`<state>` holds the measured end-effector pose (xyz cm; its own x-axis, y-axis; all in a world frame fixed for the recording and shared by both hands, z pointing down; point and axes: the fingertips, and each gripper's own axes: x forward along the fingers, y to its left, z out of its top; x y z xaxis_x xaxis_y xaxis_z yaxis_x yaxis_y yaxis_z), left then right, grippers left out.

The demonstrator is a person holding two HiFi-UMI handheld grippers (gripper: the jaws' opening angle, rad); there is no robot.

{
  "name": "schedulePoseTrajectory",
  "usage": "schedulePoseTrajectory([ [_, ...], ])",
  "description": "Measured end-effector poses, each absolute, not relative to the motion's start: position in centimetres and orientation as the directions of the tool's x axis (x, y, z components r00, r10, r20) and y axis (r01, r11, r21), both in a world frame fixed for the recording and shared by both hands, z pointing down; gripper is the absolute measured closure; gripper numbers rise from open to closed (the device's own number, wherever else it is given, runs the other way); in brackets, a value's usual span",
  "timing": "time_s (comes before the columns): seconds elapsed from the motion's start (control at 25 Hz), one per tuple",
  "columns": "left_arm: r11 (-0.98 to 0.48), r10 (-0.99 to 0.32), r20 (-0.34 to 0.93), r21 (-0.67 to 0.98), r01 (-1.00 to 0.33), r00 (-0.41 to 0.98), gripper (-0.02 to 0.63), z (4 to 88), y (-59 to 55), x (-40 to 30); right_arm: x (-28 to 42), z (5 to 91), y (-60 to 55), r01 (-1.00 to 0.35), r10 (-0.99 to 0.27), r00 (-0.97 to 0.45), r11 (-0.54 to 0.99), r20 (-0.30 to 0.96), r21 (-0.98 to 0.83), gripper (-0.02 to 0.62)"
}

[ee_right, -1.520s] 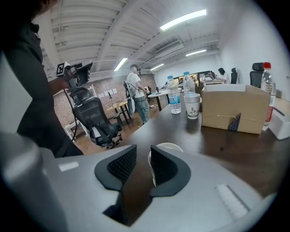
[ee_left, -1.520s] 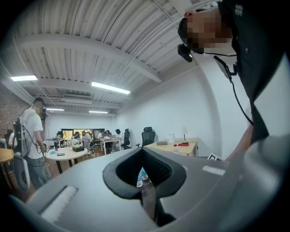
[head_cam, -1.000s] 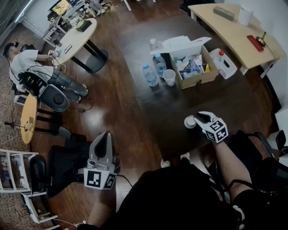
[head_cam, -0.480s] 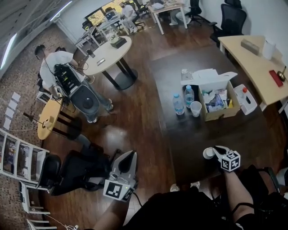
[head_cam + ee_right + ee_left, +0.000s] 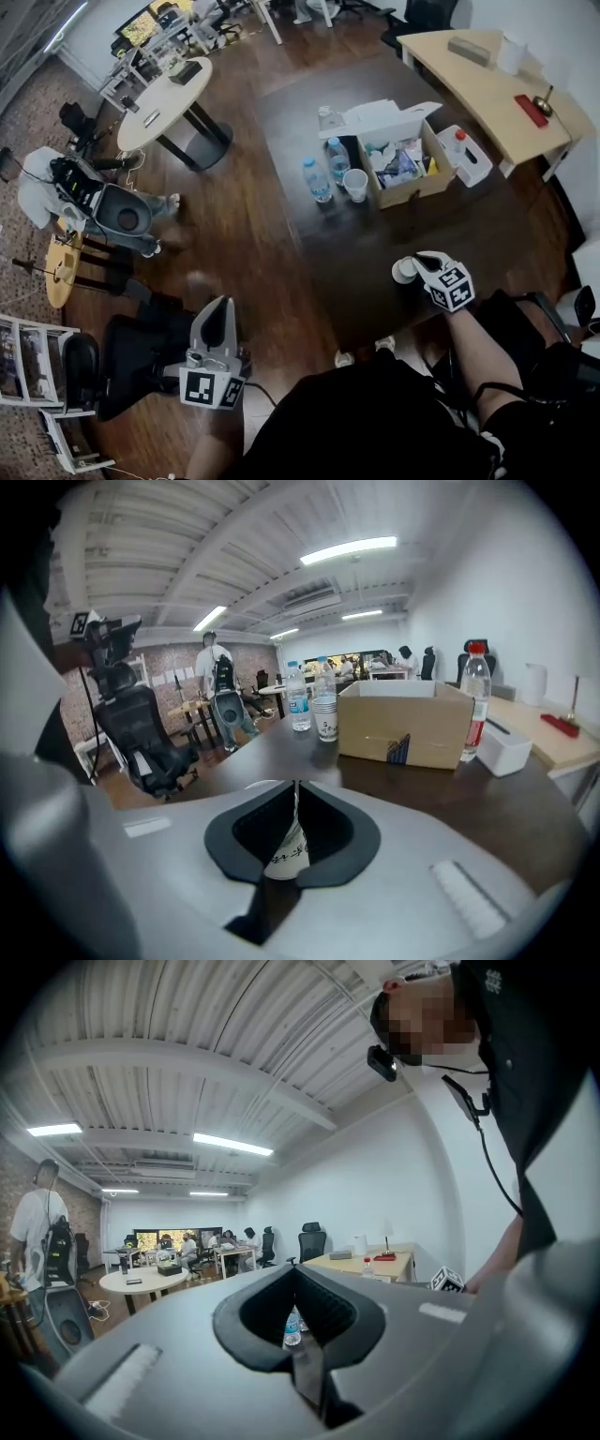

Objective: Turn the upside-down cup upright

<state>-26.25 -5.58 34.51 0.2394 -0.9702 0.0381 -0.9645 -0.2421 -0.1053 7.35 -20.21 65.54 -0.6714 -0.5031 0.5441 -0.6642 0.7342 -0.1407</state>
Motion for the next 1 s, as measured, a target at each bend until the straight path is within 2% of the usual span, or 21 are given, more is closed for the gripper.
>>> schedulePoseTrajectory([
  [0.2,-0.244,-0.97,0.044,-0.098,-0.965,0.241,0.606,34.6,-5.3,-26.2,8.8,65.1,-20.6,-0.654,-0.563,-0.541,0.748,0.624,0.109,0.581],
  [0.32,-0.244,-0.969,0.045,-0.096,-0.965,0.241,0.606,34.6,-5.2,-26.3,9.1,66.0,-20.1,-0.603,-0.578,-0.451,0.759,0.68,0.245,0.581],
  [0.48,-0.242,-0.97,0.048,-0.095,-0.966,0.238,0.606,34.7,-5.1,-26.5,7.2,66.8,-18.6,-0.518,-0.548,-0.46,0.805,0.699,0.29,0.584],
  [0.72,-0.242,-0.97,0.042,-0.094,-0.966,0.239,0.606,34.6,-5.1,-26.7,5.1,66.0,-17.7,-0.493,-0.56,-0.492,0.81,0.666,0.317,0.583],
  [0.84,-0.244,-0.969,0.043,-0.093,-0.965,0.241,0.606,34.6,-5.1,-26.8,5.9,65.2,-18.5,-0.503,-0.604,-0.463,0.782,0.649,0.369,0.584],
  [1.0,-0.247,-0.969,0.048,-0.09,-0.965,0.244,0.606,34.8,-5.1,-26.7,6.3,65.7,-18.6,-0.431,-0.6,-0.428,0.793,0.676,0.431,0.583],
])
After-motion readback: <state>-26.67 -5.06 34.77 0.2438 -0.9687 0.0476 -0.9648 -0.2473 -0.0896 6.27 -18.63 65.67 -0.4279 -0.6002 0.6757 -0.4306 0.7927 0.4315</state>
